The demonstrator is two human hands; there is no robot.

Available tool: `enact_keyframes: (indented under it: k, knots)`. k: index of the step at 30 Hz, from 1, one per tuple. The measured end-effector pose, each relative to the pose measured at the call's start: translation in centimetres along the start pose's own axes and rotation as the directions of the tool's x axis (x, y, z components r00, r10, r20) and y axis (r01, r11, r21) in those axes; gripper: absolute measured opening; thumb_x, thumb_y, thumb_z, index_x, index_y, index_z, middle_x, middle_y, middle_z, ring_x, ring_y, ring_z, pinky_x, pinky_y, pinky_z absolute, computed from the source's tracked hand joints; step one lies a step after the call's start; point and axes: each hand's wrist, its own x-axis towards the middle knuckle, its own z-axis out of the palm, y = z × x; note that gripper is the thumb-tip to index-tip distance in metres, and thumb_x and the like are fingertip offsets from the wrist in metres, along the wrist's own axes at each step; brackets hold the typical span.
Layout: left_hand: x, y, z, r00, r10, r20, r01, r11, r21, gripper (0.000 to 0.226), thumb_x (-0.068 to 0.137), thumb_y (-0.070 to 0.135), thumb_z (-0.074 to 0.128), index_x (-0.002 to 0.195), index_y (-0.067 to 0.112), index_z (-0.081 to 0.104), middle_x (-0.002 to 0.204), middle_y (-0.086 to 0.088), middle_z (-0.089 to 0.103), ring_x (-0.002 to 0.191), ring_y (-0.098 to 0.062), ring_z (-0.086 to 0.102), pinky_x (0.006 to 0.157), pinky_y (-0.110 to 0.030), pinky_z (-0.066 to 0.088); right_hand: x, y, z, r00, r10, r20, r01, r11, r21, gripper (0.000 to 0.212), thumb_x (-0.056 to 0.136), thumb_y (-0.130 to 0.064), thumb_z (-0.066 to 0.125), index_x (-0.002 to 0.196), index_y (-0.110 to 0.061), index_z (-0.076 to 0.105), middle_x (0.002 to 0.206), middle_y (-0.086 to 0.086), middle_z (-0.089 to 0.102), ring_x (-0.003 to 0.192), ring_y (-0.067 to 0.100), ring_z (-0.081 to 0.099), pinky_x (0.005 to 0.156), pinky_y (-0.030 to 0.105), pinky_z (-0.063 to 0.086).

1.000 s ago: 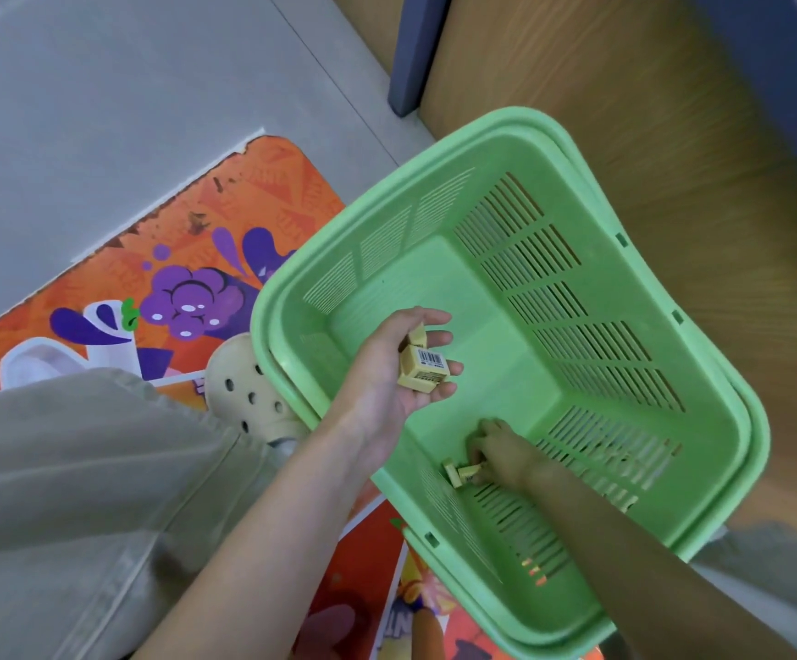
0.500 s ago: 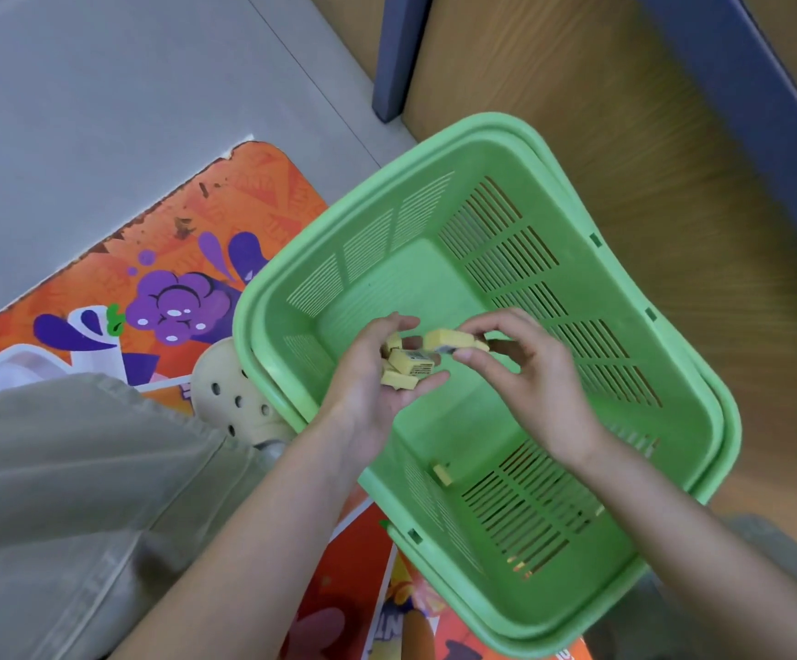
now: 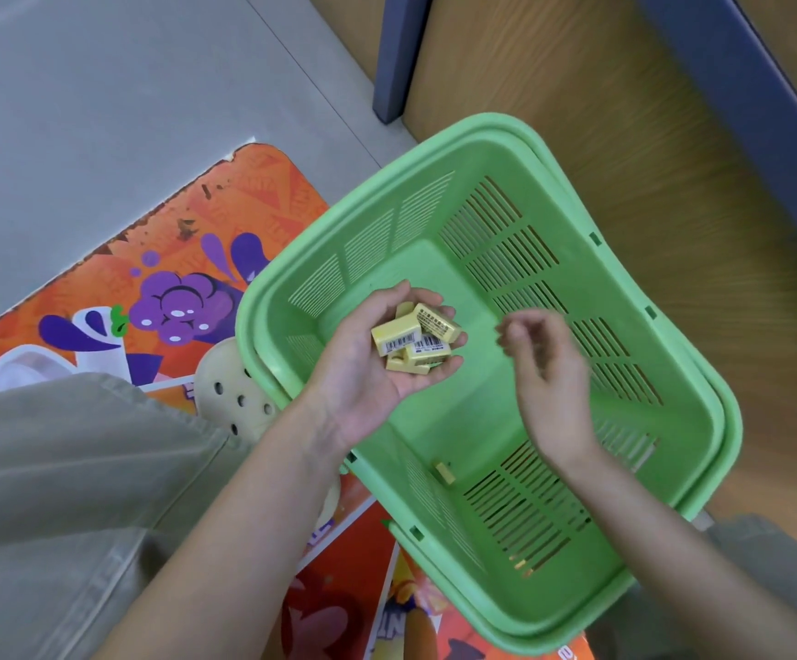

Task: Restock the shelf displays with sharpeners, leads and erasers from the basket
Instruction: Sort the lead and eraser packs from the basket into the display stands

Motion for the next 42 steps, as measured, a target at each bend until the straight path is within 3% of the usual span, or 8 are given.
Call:
enact_keyframes:
  k: [3,6,15,22,26,31,36,42]
  knots:
    - [-0.2,0.1,-0.3,1.0,0.021,-0.003,-0.021,1.0,0.004,0.025,0.079,0.031,0.052,0.079,0.01,0.066,0.087,-0.01,0.066,0.074,-0.023,0.066,0.064,-0.031,0.058,-1.4,6.1,2.4,0.848,0.387,0.362,-0.268,0.903,-0.337,0.017,0.095,-0.01,0.053,0.109,-0.007,0.063,0.106,0.004,0.068,0.098,0.018,0.063,0.091,0.023,0.045]
    - [-0.4,-0.2,-0.5,1.0,0.022,-0.005,-0.022,1.0,0.013,0.026,0.08,0.032,0.052,0.079,0.011,0.067,0.088,-0.009,0.066,0.075,-0.023,0.066,0.064,-0.032,0.057,-3.4,10.4,4.3,0.652,0.563,0.508,-0.312,0.81,-0.496,0.025,0.093,-0.01,0.056,0.117,-0.007,0.062,0.117,0.008,0.065,0.108,0.021,0.061,0.09,0.019,0.04]
    - [-0.6,-0.5,-0.7,1.0,-0.01,0.003,0.01,0.997,0.077,0.029,0.083,0.033,0.05,0.083,0.009,0.067,0.09,-0.01,0.067,0.076,-0.023,0.067,0.064,-0.033,0.057,-5.7,13.6,6.3,0.525,0.661,0.536,-0.343,0.741,-0.578,0.036,0.083,-0.014,0.072,0.117,-0.008,0.064,0.118,0.007,0.065,0.108,0.018,0.059,0.074,0.01,0.033]
    - [-0.8,-0.4,-0.3,1.0,-0.017,0.009,0.016,0.998,0.066,0.028,0.08,0.033,0.051,0.079,0.01,0.067,0.089,-0.01,0.067,0.075,-0.024,0.066,0.065,-0.033,0.058,-5.2,13.7,6.6,0.459,0.671,0.582,-0.309,0.735,-0.604,0.034,0.087,-0.015,0.067,0.119,-0.007,0.061,0.123,0.01,0.061,0.113,0.022,0.057,0.081,0.016,0.037]
    - [-1.3,-0.6,0.0,1.0,-0.009,0.0,0.009,0.998,0.064,0.028,0.079,0.033,0.053,0.078,0.01,0.068,0.089,-0.011,0.067,0.075,-0.024,0.066,0.064,-0.033,0.057,-4.9,11.1,6.3,0.533,0.615,0.582,-0.367,0.787,-0.495,0.031,0.094,-0.022,0.058,0.122,-0.008,0.055,0.112,0.003,0.058,0.099,0.019,0.057,0.077,0.021,0.045]
    - [-2.5,-1.1,1.7,1.0,0.006,-0.004,-0.006,0.997,0.082,0.029,0.076,0.034,0.054,0.081,0.008,0.065,0.088,-0.013,0.066,0.074,-0.025,0.065,0.061,-0.033,0.057,-3.0,5.5,3.6,0.781,0.419,0.464,-0.307,0.904,-0.299,0.031,0.094,-0.026,0.057,0.12,-0.009,0.055,0.105,-0.001,0.059,0.084,0.011,0.055,0.078,0.026,0.046]
    - [-4.0,-2.6,5.6,0.999,-0.002,0.05,-0.004,0.994,0.112,0.027,0.078,0.031,0.053,0.08,0.006,0.064,0.081,-0.013,0.066,0.069,-0.025,0.065,0.06,-0.031,0.057,-2.9,0.3,-2.7,0.912,0.344,0.226,-0.342,0.938,-0.046,0.026,0.091,-0.013,0.06,0.116,-0.007,0.059,0.101,0.005,0.064,0.085,0.014,0.06,0.081,0.025,0.051]
    - [-5.8,-4.4,10.7,0.994,-0.039,0.099,0.02,0.983,0.181,0.027,0.095,0.023,0.043,0.085,0.006,0.062,0.074,-0.014,0.067,0.072,-0.027,0.062,0.062,-0.032,0.055,-6.6,-4.6,-10.6,0.986,0.144,-0.088,-0.14,0.989,0.049,0.016,0.086,-0.013,0.068,0.102,-0.015,0.064,0.093,-0.006,0.067,0.08,0.0,0.062,0.075,0.012,0.05]
